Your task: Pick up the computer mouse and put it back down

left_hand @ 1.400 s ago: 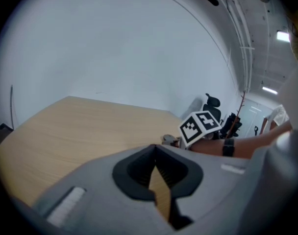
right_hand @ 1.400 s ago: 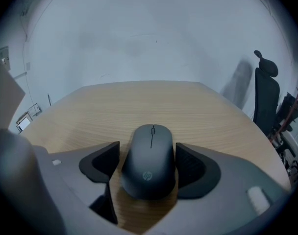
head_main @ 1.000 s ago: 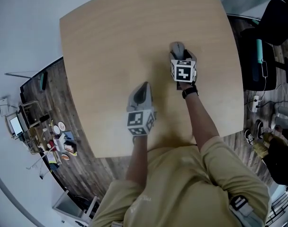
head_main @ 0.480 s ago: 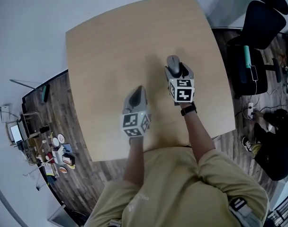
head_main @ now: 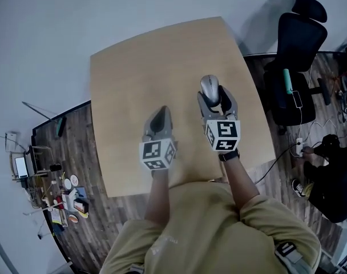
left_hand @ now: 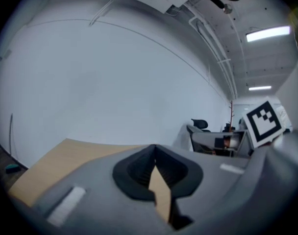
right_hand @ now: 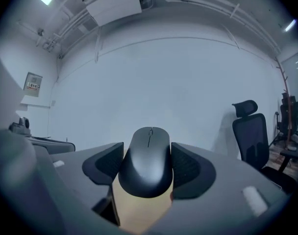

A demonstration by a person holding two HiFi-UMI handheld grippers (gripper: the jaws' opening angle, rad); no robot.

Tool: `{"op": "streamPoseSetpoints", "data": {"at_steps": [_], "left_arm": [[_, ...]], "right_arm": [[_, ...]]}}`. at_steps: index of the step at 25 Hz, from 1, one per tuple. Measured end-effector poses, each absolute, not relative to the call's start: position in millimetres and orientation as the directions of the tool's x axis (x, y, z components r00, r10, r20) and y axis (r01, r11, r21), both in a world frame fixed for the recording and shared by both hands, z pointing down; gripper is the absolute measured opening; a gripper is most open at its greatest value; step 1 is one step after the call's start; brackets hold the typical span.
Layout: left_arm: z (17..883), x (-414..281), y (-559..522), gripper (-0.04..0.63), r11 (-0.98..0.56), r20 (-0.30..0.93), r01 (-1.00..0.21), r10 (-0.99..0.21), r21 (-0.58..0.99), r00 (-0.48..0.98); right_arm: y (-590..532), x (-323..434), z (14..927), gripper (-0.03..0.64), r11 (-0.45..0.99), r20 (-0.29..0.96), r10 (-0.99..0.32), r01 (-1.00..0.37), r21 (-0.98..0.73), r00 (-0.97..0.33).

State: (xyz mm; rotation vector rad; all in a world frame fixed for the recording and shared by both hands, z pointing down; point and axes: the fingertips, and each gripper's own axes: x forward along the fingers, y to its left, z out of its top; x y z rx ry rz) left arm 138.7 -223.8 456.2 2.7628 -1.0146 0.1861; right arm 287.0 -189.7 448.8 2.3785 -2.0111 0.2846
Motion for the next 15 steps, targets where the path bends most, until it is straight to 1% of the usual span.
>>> {"op": "streamPoseSetpoints", "data": {"at_steps": [4, 7, 15], "left_arm": [[419, 132, -196, 0.002, -0.742, 0.108, -0.661, -0.652, 0.109, 0.75], [399, 124, -180, 0.002, -0.736, 0.066, -0.67, -0.667, 0.096, 0.742], [378, 113, -122, 0.002, -0.746, 0.028, -0.664, -0.663, 0.052, 0.748]], "right_arm": [[-150, 280, 406, 0.305, -0.172, 0.042, -0.985, -0.981, -0.089, 0.169], [-124, 271, 384, 0.307, -0.165, -0.009, -0.986, -0.983, -0.08, 0.166], [-66, 245, 360, 0.307, -0.131, -0.071, -0.988, -0.99, -0.059, 0.135]]}}
